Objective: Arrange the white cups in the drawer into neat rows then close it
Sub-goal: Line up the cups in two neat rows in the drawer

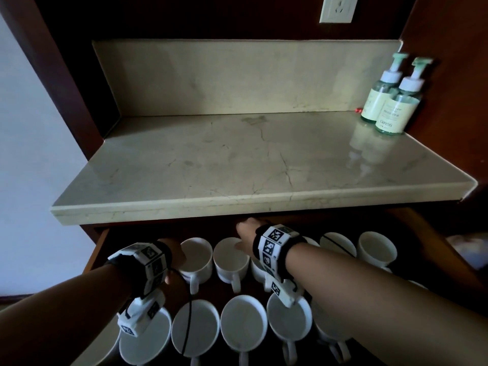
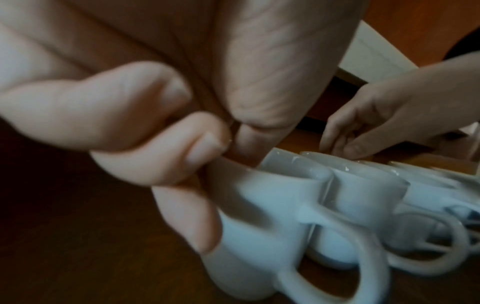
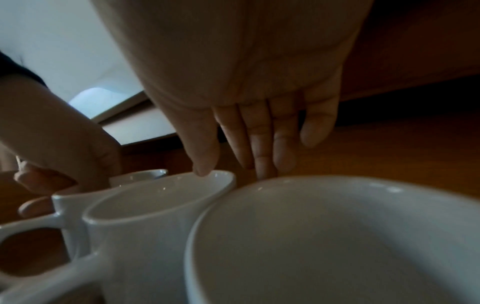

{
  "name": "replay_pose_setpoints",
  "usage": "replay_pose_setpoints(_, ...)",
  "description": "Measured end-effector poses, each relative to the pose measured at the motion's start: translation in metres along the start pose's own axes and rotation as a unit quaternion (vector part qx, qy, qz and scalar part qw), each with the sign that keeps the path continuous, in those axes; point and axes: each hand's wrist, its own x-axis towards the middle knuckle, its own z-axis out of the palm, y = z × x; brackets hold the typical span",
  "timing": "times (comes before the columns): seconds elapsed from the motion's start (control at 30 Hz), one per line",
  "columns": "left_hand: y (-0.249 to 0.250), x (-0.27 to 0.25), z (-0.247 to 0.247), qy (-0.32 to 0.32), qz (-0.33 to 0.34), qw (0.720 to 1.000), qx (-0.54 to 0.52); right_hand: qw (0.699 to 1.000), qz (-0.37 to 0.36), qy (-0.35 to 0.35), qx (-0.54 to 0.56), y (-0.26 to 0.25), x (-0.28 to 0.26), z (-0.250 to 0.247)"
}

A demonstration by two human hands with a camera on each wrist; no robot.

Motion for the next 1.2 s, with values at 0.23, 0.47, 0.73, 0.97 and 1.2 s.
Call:
replay_pose_setpoints(0.23,0.026,-0.024,-0.010,0.158,0.051,0.968,0.190,0.999,0.007,0.034,0.000,0.054,-0.026,-0.001)
replay_pose_setpoints(0.47,0.077,-0.033,0.003,0.173,0.174,0.957,0.155,0.997,0.071,-0.010,-0.039,0.121,-0.043,0.008)
replay_pose_setpoints(0.73,0.105,-0.010,0.016,0.144,0.176,0.960,0.164,0.987,0.149,-0.060,-0.026,0.186,-0.048,0.033)
replay_pose_setpoints(0.97,0.121,-0.011,0.022,0.143,0.170,0.958,0.183,0.977,0.211,-0.005,-0.031,0.238,-0.063,0.051)
replay_pose_setpoints(1.2,0.134,-0.011,0.026,0.118,0.157,0.960,0.198,0.955,0.290,-0.060,0.000,0.265,-0.077,0.053)
